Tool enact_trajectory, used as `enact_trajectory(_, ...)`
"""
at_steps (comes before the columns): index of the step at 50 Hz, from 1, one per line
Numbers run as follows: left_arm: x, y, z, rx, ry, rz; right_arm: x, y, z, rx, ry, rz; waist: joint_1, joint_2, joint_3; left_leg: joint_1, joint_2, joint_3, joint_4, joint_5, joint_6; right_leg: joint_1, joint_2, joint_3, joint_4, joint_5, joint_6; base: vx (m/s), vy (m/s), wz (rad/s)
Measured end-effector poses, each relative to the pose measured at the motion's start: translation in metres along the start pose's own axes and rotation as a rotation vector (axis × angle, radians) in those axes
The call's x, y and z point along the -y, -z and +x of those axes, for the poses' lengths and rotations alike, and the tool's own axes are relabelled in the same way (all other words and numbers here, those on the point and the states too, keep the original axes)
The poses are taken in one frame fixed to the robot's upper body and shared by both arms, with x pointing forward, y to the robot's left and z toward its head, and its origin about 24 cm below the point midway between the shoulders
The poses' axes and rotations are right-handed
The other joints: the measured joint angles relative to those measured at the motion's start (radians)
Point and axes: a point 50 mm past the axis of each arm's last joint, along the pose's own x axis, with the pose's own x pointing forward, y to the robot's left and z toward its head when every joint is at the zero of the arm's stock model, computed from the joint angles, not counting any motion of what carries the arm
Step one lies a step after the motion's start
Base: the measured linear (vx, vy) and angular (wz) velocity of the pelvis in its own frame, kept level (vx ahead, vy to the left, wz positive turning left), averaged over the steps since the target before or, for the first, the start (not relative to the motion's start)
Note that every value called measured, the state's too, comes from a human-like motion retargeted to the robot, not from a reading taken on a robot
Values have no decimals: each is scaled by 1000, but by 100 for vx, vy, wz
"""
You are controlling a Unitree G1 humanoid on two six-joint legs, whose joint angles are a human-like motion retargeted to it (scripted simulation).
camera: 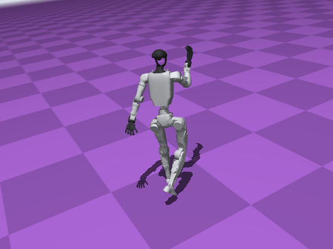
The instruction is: Kungfu
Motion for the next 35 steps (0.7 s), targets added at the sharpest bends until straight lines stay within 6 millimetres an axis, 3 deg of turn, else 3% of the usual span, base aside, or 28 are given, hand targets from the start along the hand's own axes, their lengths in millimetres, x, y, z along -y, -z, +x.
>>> enact_trajectory(5,-22,1,-13,-1,-67,-19,3,6,-5,-46,9,-1,-74,32,9,130,-10,-47,-68,-23,3,-183,-17,-23,30,-141,-77,50,-23,63)
enact_trajectory(10,-23,5,-13,6,-80,-63,4,13,-13,-106,-2,-40,-138,22,17,273,-62,-78,-116,-43,50,-239,-76,-18,-181,-250,-171,47,-25,50)
enact_trajectory(12,-19,8,-12,1,-62,-74,6,17,-16,-134,4,-46,-159,-9,21,335,-100,-82,-113,-71,62,-204,-113,16,-347,-216,-200,53,-32,57)
enact_trajectory(13,-17,10,-10,-5,-50,-76,6,18,-18,-148,8,-46,-175,-34,23,366,-131,-87,-103,-88,67,-169,-147,26,-450,-117,-213,60,-41,52)
enact_trajectory(15,-11,15,-8,-24,-19,-78,8,22,-22,-173,17,-40,-162,-46,12,395,-129,-56,-54,-118,52,-121,-103,79,-466,-160,-275,63,-43,15)
enact_trajectory(18,-1,25,-3,-93,8,-70,21,18,-33,-204,45,-57,-154,-54,-25,351,-123,-26,138,-11,10,-35,-151,-45,-481,-210,-265,65,-46,35)
enact_trajectory(22,14,8,8,-30,12,-76,28,20,-46,-211,109,-29,-140,-100,-33,252,-77,159,425,234,-15,77,-161,-77,-566,-222,-274,43,-31,-12)
enact_trajectory(25,25,3,14,-18,34,-53,30,25,-48,-214,169,-5,-143,-119,-38,141,-21,271,595,223,3,136,-150,-74,-628,-228,-270,42,-34,-1)
enact_trajectory(30,48,23,21,-95,109,-69,32,24,-44,-237,157,-28,-60,-135,-74,-51,-26,337,461,213,-16,180,-92,-23,-685,-268,-295,58,-43,-49)
enact_trajectory(35,66,42,24,-124,153,-163,29,16,-33,-210,103,-72,36,-112,-33,-149,-16,274,53,270,-22,258,-14,54,-695,-327,-302,60,-32,-62)
